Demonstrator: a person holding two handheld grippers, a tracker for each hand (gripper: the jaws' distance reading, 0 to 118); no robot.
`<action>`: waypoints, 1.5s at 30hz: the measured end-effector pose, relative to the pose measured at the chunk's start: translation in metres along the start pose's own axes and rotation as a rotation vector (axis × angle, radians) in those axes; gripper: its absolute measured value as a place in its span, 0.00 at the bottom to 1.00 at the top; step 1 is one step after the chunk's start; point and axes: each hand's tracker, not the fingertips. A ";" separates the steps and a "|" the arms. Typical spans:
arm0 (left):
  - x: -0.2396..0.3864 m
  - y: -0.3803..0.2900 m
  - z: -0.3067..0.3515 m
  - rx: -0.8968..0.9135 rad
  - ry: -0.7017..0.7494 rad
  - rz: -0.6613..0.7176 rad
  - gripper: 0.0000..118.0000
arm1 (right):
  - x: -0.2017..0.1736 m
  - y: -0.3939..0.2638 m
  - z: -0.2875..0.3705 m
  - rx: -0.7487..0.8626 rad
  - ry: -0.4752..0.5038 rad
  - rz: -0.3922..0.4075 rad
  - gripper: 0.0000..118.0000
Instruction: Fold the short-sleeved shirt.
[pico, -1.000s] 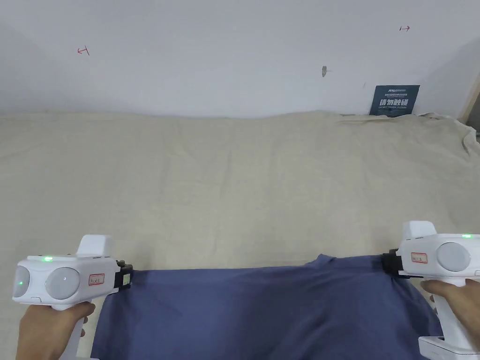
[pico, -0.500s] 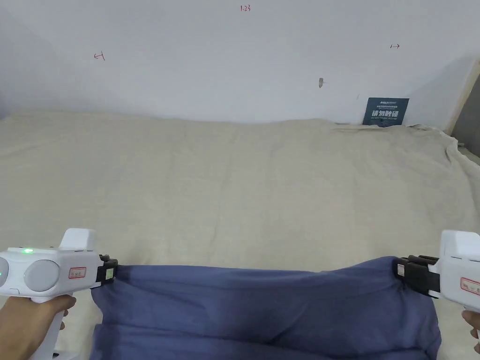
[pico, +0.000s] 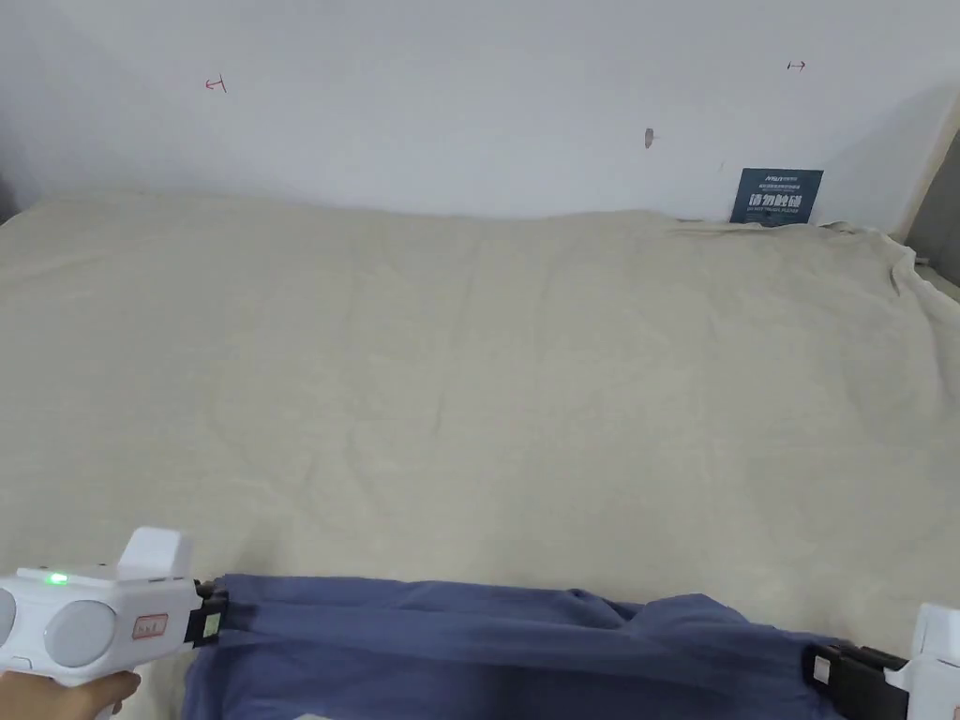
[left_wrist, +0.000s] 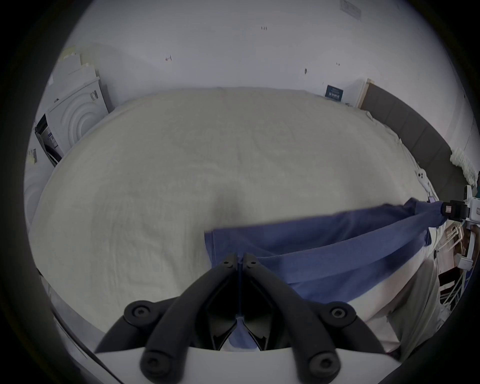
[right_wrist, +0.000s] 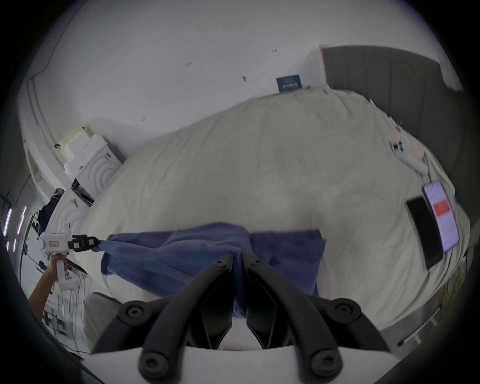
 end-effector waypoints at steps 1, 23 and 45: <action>0.001 -0.007 -0.003 -0.008 0.005 -0.004 0.00 | 0.003 -0.006 -0.004 -0.017 -0.004 -0.030 0.04; 0.015 -0.024 0.014 0.076 0.044 0.048 0.90 | -0.008 -0.018 -0.002 0.095 -0.168 0.051 0.78; 0.051 0.018 0.097 0.506 0.049 0.053 0.12 | -0.104 0.028 0.067 0.508 -0.289 0.253 0.08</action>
